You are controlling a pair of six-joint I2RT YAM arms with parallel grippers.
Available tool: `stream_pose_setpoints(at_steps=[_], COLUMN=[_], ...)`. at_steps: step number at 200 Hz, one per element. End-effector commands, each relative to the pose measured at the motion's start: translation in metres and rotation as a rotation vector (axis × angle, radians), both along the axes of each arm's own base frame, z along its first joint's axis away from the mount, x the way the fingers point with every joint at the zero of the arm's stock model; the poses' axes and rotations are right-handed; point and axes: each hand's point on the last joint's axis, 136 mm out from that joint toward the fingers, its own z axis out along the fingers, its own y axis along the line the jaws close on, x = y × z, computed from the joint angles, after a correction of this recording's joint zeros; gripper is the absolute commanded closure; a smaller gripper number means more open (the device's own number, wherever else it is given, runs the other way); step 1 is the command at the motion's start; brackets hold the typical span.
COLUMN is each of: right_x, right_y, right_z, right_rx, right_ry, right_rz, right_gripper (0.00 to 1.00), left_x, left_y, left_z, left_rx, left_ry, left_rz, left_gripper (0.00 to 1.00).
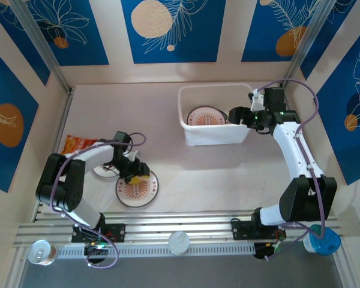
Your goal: Place the plates into the plastic bin on the countertop
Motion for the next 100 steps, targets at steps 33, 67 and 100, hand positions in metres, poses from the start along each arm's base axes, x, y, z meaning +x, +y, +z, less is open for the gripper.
stream_pose_setpoints(at_steps=[33,67,100], right_x=[-0.002,0.001,0.006], right_y=[-0.008,-0.008,-0.006], right_z=[-0.012,-0.008,-0.005], right_rx=[-0.014,-0.013,-0.001], right_ry=[0.006,-0.012,-0.014], right_rz=[-0.047,-0.053,-0.049], right_gripper=[0.2,0.2,0.2], left_x=[0.043,0.067,0.092], left_y=[-0.039,-0.066,-0.086], left_z=[0.009,0.011,0.019], left_rx=[-0.101,-0.135,-0.172], left_ry=[-0.052,-0.058,-0.087], left_rz=[-0.04,-0.068,-0.065], left_gripper=[0.52,0.52,0.52])
